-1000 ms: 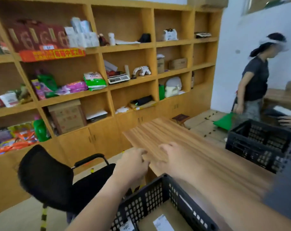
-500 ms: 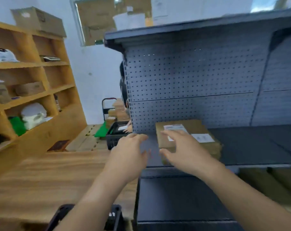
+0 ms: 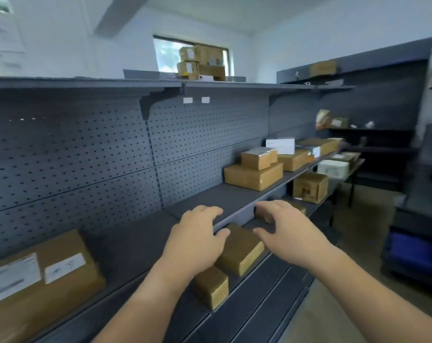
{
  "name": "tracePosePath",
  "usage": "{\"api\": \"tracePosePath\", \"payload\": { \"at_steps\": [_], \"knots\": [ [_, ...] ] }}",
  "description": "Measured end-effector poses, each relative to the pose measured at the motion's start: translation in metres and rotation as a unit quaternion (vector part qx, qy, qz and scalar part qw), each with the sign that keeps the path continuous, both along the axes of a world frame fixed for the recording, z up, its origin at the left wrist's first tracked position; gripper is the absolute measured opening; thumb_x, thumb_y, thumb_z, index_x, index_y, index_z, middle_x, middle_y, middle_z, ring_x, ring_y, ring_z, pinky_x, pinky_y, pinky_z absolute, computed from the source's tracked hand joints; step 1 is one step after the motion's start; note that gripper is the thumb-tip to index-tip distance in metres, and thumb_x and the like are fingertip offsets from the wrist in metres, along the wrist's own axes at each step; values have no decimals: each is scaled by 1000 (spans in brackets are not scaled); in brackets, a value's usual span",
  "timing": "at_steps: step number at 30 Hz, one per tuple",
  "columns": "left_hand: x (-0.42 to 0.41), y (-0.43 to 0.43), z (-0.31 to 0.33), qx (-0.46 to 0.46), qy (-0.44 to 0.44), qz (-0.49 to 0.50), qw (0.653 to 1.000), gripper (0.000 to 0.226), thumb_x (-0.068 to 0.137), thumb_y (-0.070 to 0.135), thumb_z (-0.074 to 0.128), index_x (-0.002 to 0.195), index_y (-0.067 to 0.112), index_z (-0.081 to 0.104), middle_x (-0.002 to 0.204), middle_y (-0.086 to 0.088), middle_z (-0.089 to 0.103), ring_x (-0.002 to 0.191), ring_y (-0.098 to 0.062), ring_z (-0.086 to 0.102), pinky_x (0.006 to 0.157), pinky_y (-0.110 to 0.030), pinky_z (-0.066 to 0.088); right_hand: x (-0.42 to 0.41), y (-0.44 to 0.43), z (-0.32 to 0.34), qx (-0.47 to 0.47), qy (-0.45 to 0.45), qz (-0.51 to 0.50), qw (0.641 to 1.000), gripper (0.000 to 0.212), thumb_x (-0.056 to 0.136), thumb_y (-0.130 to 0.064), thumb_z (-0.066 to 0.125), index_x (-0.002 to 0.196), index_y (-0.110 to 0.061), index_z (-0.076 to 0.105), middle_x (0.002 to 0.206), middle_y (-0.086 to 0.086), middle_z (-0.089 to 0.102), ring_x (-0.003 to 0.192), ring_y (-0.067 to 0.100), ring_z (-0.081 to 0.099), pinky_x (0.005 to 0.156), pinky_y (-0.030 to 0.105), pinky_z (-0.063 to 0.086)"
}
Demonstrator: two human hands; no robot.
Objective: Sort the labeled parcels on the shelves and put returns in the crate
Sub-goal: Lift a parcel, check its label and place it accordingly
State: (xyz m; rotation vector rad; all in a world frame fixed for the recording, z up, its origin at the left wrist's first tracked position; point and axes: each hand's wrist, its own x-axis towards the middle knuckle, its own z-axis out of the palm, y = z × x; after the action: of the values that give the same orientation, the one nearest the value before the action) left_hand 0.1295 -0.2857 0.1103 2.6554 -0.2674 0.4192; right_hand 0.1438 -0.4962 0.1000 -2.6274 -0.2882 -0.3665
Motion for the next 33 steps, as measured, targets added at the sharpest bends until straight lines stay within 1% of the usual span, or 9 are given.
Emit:
{"api": "tracePosePath", "payload": {
  "at_steps": [4, 8, 13, 16, 19, 22, 24, 28, 33],
  "knots": [
    [52, -92, -7, -8, 11, -52, 999, 51, 97, 49, 60, 145, 37, 47, 141, 12, 51, 128, -17, 48, 105, -46, 47, 26, -93, 0, -13, 6, -65, 998, 67, 94, -50, 64, 154, -38, 37, 157, -10, 41, 138, 16, 47, 114, 43, 44],
    [101, -165, -12, -18, 21, -94, 995, 55, 96, 48, 62, 147, 36, 46, 147, 13, 48, 134, -15, 45, 109, -41, 44, 53, -169, -6, -15, 20, -111, 993, 66, 95, -48, 62, 155, -38, 36, 158, -11, 39, 138, 16, 47, 113, 42, 45],
    [169, -231, -17, -21, 40, -145, 988, 56, 94, 51, 62, 146, 38, 47, 146, 16, 49, 132, -12, 47, 108, -45, 47, 94, -235, -16, -2, 36, -167, 985, 67, 95, -51, 62, 155, -41, 34, 159, -12, 38, 138, 15, 47, 111, 37, 46],
    [211, -258, -21, -22, 40, -169, 985, 55, 94, 51, 62, 145, 39, 46, 143, 16, 49, 128, -11, 48, 106, -44, 49, 126, -257, -24, 2, 37, -185, 982, 67, 94, -52, 62, 155, -42, 35, 158, -14, 39, 137, 14, 48, 111, 37, 46],
    [258, -274, -26, -22, 29, -186, 982, 57, 94, 51, 62, 147, 40, 45, 147, 17, 48, 132, -11, 47, 108, -41, 47, 166, -267, -31, 7, 30, -196, 980, 67, 95, -50, 64, 155, -42, 35, 158, -14, 39, 138, 12, 47, 112, 35, 46],
    [310, -277, -27, -38, 34, -197, 979, 57, 95, 48, 63, 148, 39, 45, 149, 19, 45, 135, -8, 45, 108, -34, 45, 217, -269, -33, 6, 25, -198, 980, 69, 95, -48, 64, 156, -42, 33, 159, -15, 38, 140, 11, 45, 114, 33, 44],
    [346, -273, -24, -47, 38, -193, 979, 57, 95, 47, 64, 148, 39, 45, 150, 19, 45, 136, -7, 44, 109, -33, 44, 254, -268, -30, 3, 28, -191, 981, 70, 95, -48, 65, 156, -41, 32, 159, -15, 37, 141, 11, 43, 115, 33, 43],
    [415, -259, -18, -54, 43, -172, 983, 56, 97, 47, 63, 148, 38, 44, 151, 19, 42, 139, -7, 41, 112, -33, 41, 329, -257, -21, -2, 21, -156, 988, 69, 95, -48, 64, 156, -42, 31, 160, -16, 35, 144, 11, 39, 117, 34, 40],
    [477, -237, -26, -73, 54, -126, 988, 59, 95, 44, 67, 149, 34, 45, 150, 17, 44, 138, -5, 40, 115, -31, 39, 414, -239, -27, 0, 23, -96, 995, 68, 95, -46, 65, 155, -39, 33, 158, -12, 39, 142, 12, 41, 115, 31, 40]
  ]
}}
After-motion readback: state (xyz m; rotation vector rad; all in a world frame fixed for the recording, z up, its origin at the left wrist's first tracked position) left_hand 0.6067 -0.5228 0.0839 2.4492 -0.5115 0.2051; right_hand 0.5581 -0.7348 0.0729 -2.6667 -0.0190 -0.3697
